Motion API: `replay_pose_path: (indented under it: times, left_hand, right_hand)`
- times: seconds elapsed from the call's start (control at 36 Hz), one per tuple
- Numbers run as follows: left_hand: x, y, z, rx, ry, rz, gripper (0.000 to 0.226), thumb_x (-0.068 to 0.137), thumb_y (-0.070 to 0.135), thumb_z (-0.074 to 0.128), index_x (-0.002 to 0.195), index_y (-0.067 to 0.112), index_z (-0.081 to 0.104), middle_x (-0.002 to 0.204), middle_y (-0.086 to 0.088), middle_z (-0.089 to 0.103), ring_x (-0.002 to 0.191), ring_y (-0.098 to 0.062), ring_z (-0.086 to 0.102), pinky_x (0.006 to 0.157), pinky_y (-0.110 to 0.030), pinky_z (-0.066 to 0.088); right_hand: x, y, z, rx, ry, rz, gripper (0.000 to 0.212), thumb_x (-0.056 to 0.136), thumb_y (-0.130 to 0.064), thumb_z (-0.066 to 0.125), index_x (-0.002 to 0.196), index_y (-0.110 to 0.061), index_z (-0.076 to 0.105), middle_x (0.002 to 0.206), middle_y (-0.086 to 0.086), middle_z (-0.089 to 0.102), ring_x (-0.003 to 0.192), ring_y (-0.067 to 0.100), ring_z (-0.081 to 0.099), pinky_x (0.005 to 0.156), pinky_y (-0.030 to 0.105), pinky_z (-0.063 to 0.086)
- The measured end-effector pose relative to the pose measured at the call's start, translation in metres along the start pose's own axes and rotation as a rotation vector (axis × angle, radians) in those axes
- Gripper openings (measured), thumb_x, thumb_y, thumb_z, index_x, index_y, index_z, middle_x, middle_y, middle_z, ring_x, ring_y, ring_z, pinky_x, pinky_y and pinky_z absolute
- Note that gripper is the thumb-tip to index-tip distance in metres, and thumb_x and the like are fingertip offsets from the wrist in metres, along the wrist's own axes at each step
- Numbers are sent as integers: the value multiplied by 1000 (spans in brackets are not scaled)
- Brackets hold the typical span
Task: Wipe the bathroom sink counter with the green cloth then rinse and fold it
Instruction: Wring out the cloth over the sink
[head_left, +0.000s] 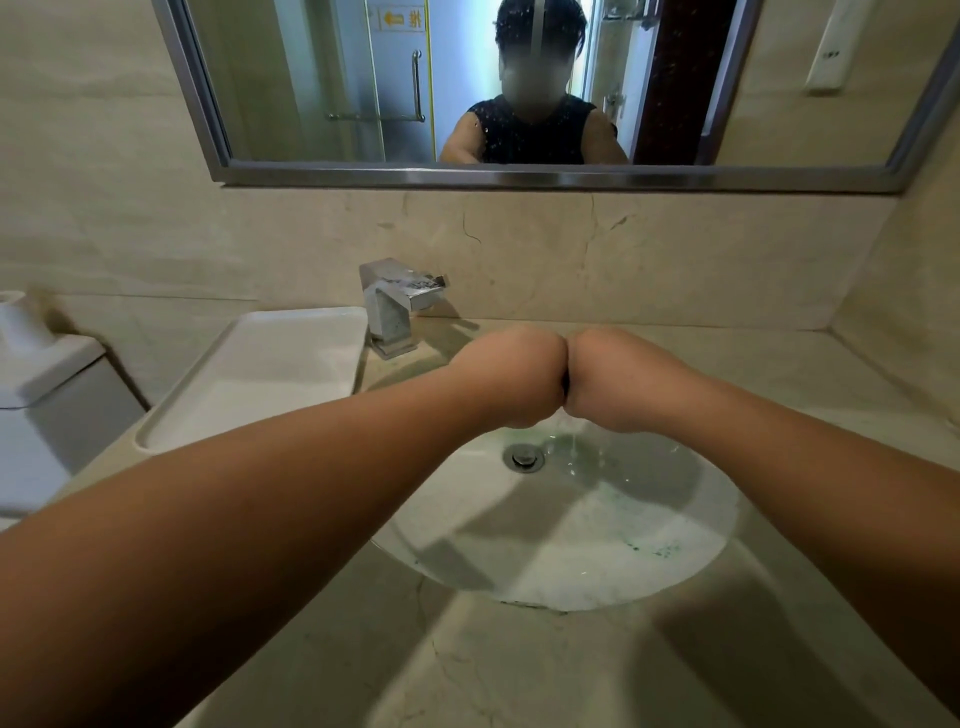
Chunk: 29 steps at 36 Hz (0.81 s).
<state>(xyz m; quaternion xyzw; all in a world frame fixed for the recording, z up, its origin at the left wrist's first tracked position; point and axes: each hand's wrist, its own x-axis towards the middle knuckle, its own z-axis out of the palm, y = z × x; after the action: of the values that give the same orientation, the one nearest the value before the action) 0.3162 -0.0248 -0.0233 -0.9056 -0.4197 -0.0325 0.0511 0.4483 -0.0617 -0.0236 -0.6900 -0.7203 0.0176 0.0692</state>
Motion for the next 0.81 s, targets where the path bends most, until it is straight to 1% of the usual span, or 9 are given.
replay_pose_path:
  times: [0.08,0.17,0.31,0.39,0.47,0.56,0.64,0.72,0.81]
  left_hand:
    - [2,1,3,47,-2,7,21,93,7,53,108,14,67,83,0,58,74,-28,58,59,-35,40]
    - [2,1,5,67,16,-9,19,94,8,54,109,15,64,84,0,58,78,-30,62,59,-36,43]
    - [-2,3,8,98,35,-9,17,95,7,54,110,15,58,72,2,45,73,-29,57,53,-35,38]
    - [-5,3,8,96,64,-20,16,95,7,53,109,15,54,72,1,43,66,-28,53,48,-33,34]
    - [-6,3,7,85,75,-31,15,95,6,52,101,18,46,71,1,40,55,-22,41,54,-37,38]
    - [-6,1,6,80,79,-27,13,95,8,52,102,17,47,71,1,38,53,-20,36,58,-39,41]
    - [-8,1,5,101,81,6,12,96,10,51,106,15,50,70,1,36,60,-28,44,60,-41,44]
    - [-12,3,6,124,72,26,12,97,10,51,102,18,45,69,2,34,67,-30,47,61,-40,42]
    - [-15,0,10,125,86,21,14,97,12,51,101,19,40,69,2,34,58,-27,41,55,-37,38]
  right_hand:
    - [2,2,3,95,-43,22,16,76,-7,63,63,-10,53,58,9,53,53,26,43,51,33,32]
    - [-1,0,3,166,-79,31,27,75,-4,63,58,-10,43,56,7,43,53,23,34,51,32,24]
    - [-7,-2,7,345,-124,78,25,75,1,60,63,-9,41,59,8,35,54,22,27,49,31,19]
    - [-8,-2,8,445,-157,132,18,75,0,59,69,-9,46,56,8,35,47,21,27,44,24,19]
    - [-9,-4,7,468,-195,170,9,71,-7,58,70,-9,49,60,14,41,50,26,34,47,30,26]
    - [-10,-5,8,535,-211,202,13,73,-4,59,70,-11,48,60,12,39,47,23,32,45,24,26]
    - [-12,-6,14,651,-209,222,15,67,-4,58,62,-15,50,62,10,40,56,24,33,47,30,28]
    - [-15,-5,22,694,-240,231,23,63,-6,58,48,-23,52,57,8,41,53,22,34,47,35,26]
    - [-18,-7,26,693,-223,201,15,71,-5,60,65,-17,54,60,7,40,53,22,34,48,37,26]
